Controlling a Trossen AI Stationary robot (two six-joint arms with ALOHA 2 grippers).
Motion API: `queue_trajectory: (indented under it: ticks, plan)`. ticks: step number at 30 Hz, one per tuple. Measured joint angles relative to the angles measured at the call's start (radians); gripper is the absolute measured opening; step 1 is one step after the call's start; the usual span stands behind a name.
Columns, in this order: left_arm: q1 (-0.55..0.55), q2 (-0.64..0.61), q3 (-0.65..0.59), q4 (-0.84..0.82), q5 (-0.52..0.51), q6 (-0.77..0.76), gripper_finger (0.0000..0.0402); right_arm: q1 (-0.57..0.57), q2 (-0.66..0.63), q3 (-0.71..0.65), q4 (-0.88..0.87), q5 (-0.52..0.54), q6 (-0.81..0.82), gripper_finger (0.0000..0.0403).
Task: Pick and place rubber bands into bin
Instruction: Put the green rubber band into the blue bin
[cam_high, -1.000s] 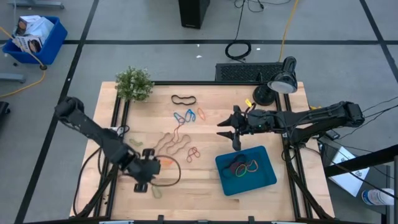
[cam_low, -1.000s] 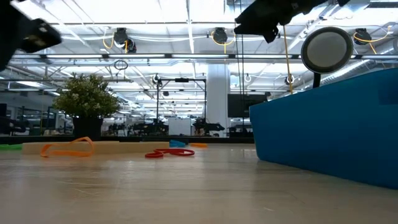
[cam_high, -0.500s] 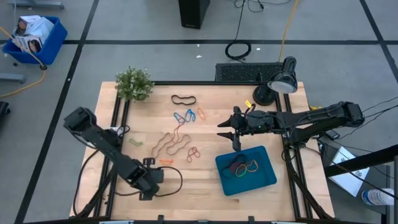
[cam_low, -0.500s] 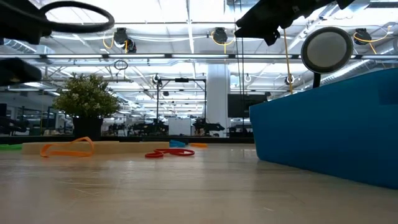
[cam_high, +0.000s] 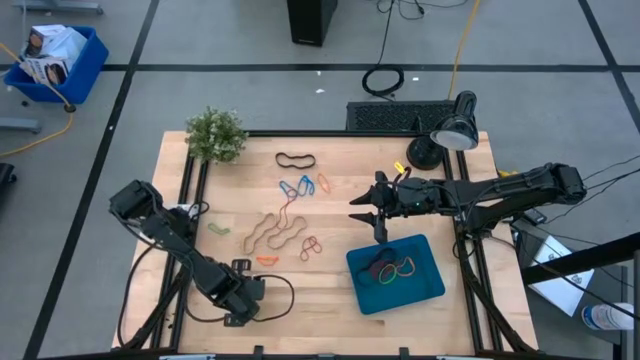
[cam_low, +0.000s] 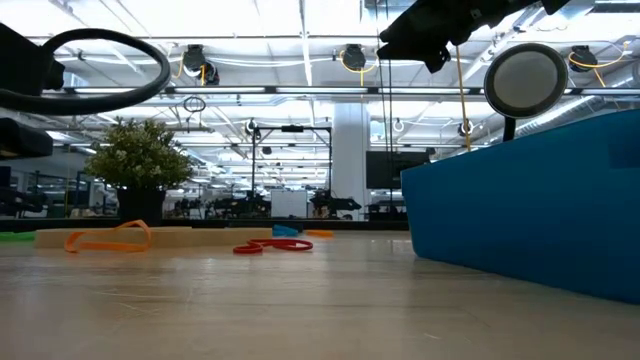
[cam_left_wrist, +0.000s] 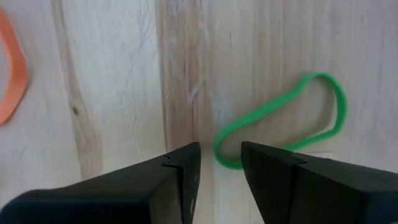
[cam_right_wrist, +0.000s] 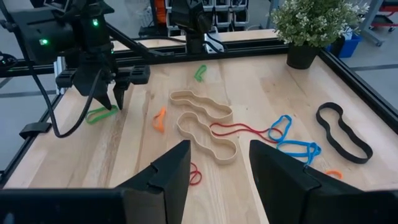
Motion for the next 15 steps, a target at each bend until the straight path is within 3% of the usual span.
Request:
queue_trajectory:
  ticks: [9, 15]
  plan:
    - [0.004, 0.004, -0.002, -0.001, -0.014, -0.030, 0.0117, 0.000, 0.000, 0.000, 0.000, 0.000, 0.000, 0.0160]
    - [0.005, 0.004, -0.003, -0.007, -0.023, -0.035, 0.0057, 0.000, 0.000, 0.000, 0.000, 0.000, 0.000, 0.0160]
